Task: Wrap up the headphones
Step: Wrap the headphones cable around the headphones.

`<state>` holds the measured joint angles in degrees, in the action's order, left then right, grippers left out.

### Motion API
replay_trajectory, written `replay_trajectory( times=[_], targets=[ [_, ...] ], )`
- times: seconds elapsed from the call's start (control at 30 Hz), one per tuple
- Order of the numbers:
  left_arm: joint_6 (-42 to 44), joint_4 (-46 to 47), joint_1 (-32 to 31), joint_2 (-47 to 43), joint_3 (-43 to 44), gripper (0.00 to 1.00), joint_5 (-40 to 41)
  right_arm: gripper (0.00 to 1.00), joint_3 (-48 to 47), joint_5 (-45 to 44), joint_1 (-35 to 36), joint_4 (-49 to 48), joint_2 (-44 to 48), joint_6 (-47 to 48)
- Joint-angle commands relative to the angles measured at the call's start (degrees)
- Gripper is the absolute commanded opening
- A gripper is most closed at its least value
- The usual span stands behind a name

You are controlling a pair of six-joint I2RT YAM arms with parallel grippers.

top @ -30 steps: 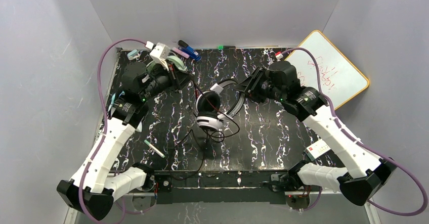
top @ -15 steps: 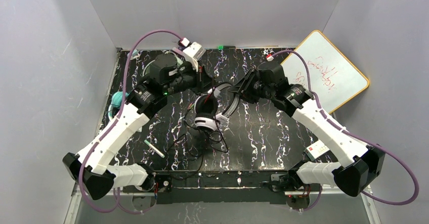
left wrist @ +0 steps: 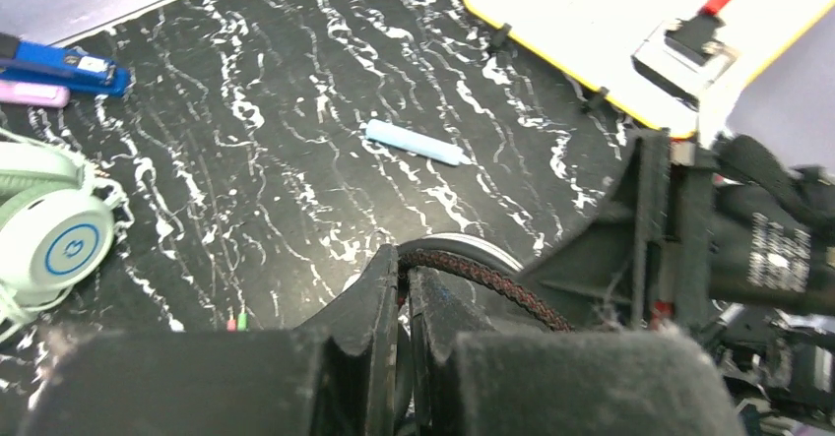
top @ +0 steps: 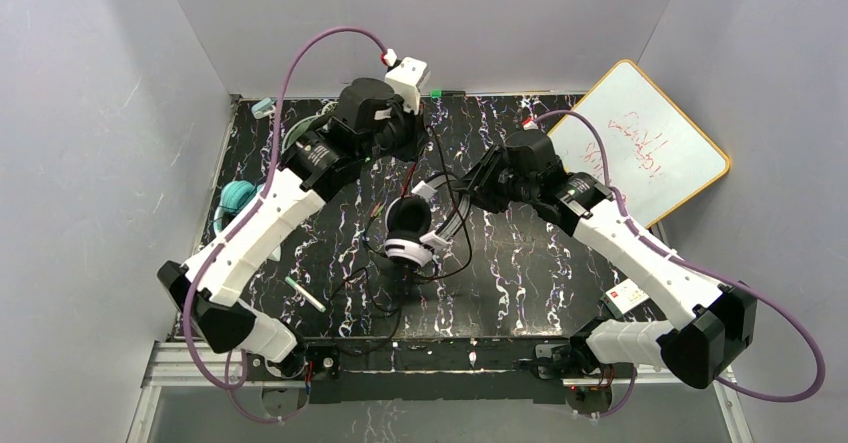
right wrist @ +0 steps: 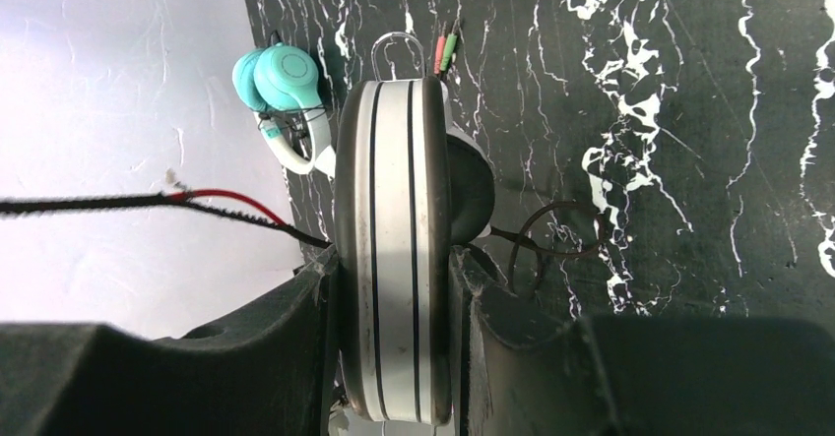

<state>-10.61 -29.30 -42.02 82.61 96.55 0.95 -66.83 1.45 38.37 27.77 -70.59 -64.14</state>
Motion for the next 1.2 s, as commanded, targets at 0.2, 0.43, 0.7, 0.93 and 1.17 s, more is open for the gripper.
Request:
replay_trajectory(
  times=[0.2, 0.43, 0.7, 0.93, 1.17],
  targets=[
    [1.8, -8.6, -1.3, 1.2, 1.3, 0.00, 19.9, 0.01, -2.5, 0.0, 1.8, -4.3, 3.9, -2.7],
    [3.2, -4.9, -0.3, -6.8, -6.8, 0.00, 23.9, 0.01, -4.5, -3.8, 1.3, 0.6, 5.7, -1.4],
    [3.5, -3.8, 10.7, -9.8, -11.3, 0.00, 16.9, 0.01, -4.8, -1.8, 1.2, 1.5, 7.7, -2.0],
    [3.9, -2.2, 14.1, -10.6, -15.5, 0.00, 15.5, 0.01, -7.0, -1.0, 1.1, 3.4, 8.7, -1.7],
    [4.0, -1.5, 17.2, -8.2, -16.6, 0.00, 13.6, 0.01, -8.0, 4.7, 1.1, 3.2, 9.4, -1.8]
  ],
)
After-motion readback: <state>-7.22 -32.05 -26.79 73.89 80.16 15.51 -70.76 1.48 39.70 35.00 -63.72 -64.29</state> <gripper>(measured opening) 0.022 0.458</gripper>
